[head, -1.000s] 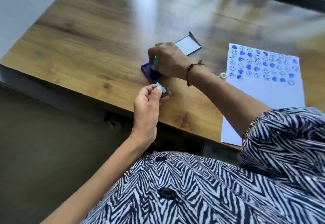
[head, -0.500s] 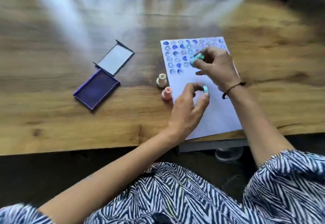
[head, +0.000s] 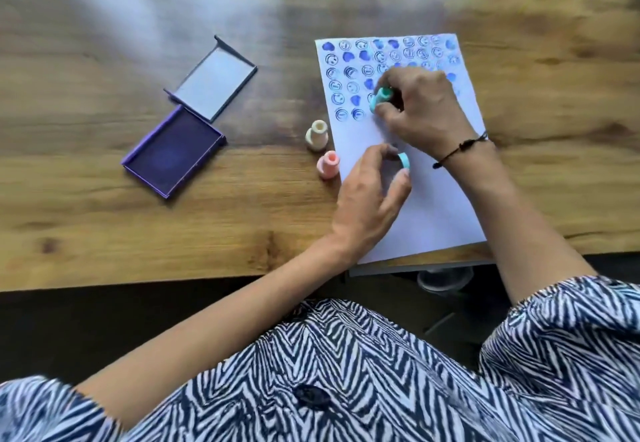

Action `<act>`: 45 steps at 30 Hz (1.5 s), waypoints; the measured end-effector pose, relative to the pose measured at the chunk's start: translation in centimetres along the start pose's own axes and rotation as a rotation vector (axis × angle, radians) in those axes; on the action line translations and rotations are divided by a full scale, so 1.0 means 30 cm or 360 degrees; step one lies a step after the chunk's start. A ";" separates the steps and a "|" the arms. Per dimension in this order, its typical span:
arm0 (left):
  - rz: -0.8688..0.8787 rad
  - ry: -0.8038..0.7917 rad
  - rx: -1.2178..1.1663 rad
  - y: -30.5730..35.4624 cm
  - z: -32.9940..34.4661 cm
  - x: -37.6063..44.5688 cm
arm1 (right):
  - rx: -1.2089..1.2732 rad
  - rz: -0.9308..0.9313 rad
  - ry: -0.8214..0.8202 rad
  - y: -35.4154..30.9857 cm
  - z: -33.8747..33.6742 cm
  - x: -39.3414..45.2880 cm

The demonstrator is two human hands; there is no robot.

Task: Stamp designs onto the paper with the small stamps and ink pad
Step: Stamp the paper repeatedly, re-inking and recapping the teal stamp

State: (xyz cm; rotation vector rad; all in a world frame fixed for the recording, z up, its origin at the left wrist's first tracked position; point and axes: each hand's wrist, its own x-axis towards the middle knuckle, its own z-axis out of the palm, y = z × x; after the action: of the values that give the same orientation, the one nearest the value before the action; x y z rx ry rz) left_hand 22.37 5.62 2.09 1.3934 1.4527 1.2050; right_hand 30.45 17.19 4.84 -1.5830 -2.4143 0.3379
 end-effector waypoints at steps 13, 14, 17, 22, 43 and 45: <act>-0.0021 -0.0019 -0.0018 0.004 -0.006 0.001 | -0.0022 -0.0031 -0.0104 -0.011 -0.012 0.009; -0.0021 -0.0020 -0.0019 0.003 -0.007 0.001 | -0.0024 -0.0032 -0.0106 -0.012 -0.011 0.009; -0.0028 -0.0020 -0.0023 0.001 -0.006 0.000 | -0.0014 -0.0030 -0.0104 -0.007 -0.005 0.006; -0.0029 -0.0018 -0.0026 -0.005 -0.003 0.001 | -0.0030 -0.0089 -0.0160 0.000 0.000 0.009; -0.0027 0.0003 -0.0058 -0.008 0.002 0.000 | -0.0254 -0.0168 -0.0152 -0.012 0.009 0.019; -0.0029 0.0011 -0.0044 -0.009 0.004 -0.001 | -0.0270 -0.0170 -0.0134 -0.016 0.009 0.015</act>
State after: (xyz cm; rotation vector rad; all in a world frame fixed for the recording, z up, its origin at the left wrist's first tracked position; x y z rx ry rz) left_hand 22.41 5.62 1.80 1.3556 1.4452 1.2153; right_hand 29.77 17.39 4.77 -1.5260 -2.6422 0.1882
